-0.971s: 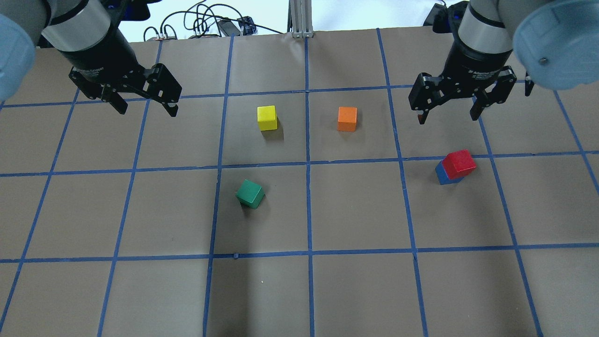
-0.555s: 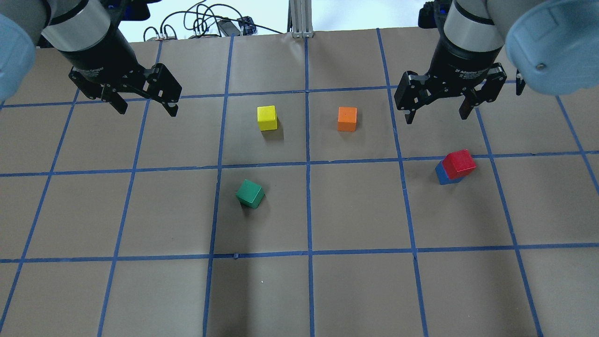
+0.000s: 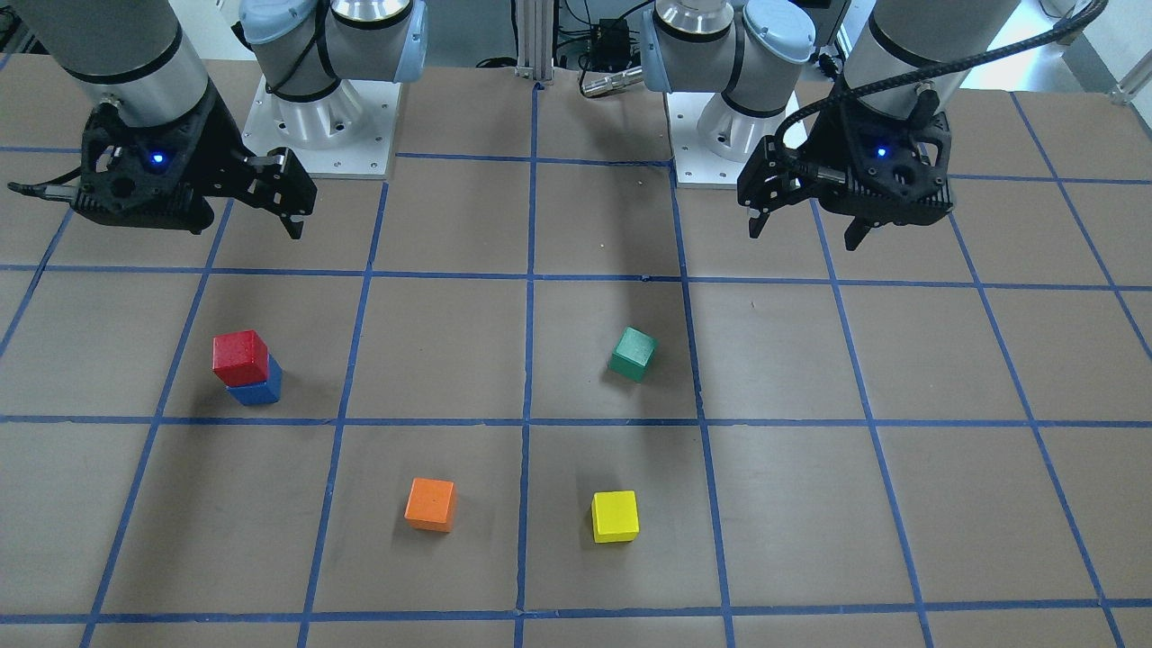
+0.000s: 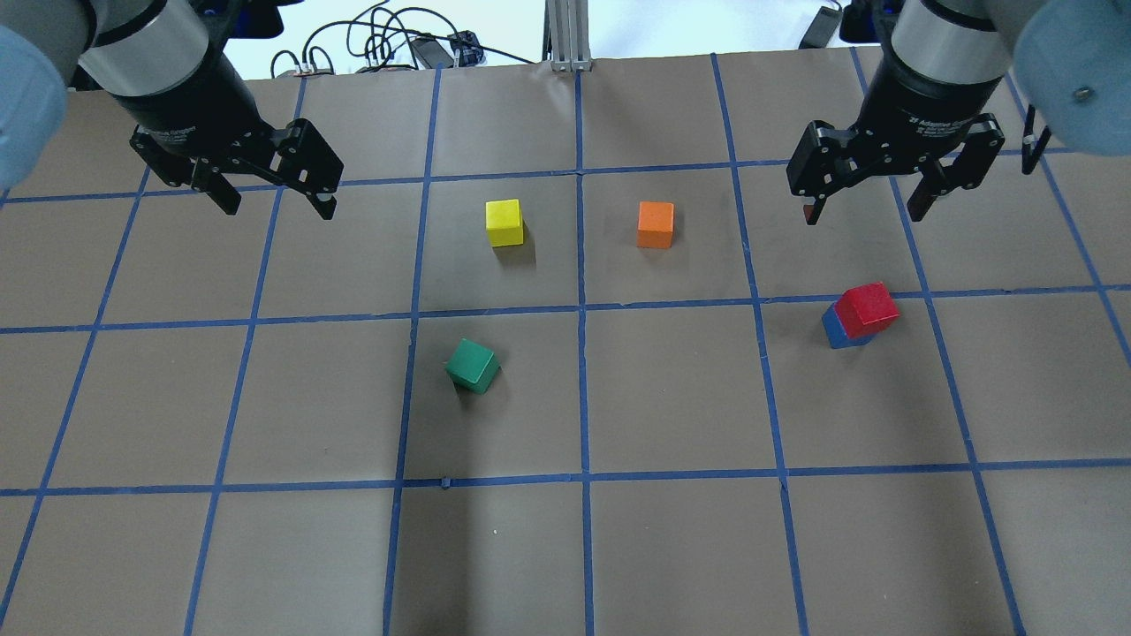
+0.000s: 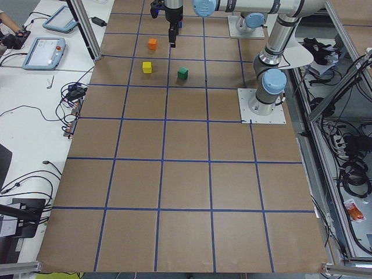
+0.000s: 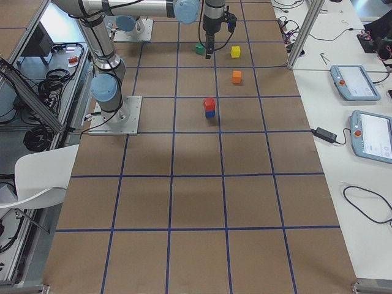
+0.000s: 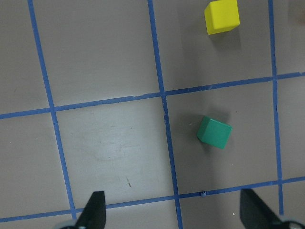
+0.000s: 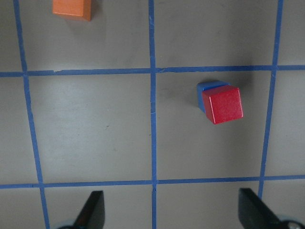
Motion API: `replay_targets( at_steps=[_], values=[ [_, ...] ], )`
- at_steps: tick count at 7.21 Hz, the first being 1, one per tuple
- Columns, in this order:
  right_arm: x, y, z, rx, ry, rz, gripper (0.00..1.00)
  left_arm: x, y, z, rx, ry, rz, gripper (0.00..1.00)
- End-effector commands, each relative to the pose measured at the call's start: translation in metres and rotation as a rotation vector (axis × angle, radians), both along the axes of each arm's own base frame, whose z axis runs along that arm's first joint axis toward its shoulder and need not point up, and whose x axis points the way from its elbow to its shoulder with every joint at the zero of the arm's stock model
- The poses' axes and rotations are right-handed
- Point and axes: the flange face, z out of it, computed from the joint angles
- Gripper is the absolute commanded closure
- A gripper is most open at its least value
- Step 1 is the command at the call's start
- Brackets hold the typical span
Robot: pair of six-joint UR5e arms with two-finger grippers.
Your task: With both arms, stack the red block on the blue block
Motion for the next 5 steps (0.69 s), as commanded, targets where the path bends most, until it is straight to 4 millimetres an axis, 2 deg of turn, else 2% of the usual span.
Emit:
replay_targets(
  at_steps=[1,3,5],
  values=[
    [-0.002,0.005,0.009,-0.002,-0.002,-0.015,0.0,0.0,0.0,-0.001,0.001,0.0,0.0,0.0],
    [0.01,0.009,0.01,-0.003,-0.005,0.009,0.0,0.0,0.0,-0.001,0.001,0.0,0.0,0.0],
    [0.011,0.009,0.009,-0.002,-0.019,0.009,0.0,0.0,0.0,0.002,-0.003,-0.002,-0.002,0.0]
  ],
)
